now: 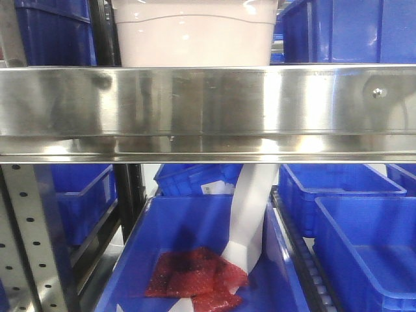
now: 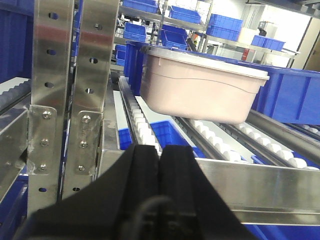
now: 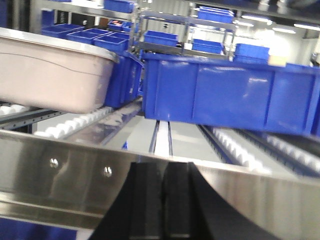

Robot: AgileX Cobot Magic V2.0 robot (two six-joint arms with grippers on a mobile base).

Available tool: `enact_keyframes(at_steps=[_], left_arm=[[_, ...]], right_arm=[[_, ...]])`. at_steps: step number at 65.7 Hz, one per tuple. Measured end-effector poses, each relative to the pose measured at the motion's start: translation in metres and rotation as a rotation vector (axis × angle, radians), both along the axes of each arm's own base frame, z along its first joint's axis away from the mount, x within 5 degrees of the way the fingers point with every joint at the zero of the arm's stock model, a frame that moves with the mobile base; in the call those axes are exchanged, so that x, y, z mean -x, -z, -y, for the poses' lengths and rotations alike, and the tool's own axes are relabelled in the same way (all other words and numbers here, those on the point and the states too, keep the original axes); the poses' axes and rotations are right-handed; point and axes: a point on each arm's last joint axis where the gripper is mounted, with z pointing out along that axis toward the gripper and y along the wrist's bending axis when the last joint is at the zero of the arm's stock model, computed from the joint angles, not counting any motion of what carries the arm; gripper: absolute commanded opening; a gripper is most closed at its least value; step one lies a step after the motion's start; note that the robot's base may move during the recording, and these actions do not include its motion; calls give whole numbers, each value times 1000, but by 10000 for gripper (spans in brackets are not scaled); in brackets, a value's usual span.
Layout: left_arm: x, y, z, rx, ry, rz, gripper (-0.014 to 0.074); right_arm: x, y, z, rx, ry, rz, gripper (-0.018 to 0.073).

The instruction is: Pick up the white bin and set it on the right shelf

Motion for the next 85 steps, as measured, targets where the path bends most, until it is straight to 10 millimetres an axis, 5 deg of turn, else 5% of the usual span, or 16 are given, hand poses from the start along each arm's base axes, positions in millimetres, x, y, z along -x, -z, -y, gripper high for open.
enact_keyframes(at_steps=[19,85], left_arm=[[0,0,0,0,0,0,-118],[0,0,0,0,0,0,-118]], right_arm=[[-3,22,-1,-46,-9,-141,56],[-2,15,-1,-97,-18,-64,56]])
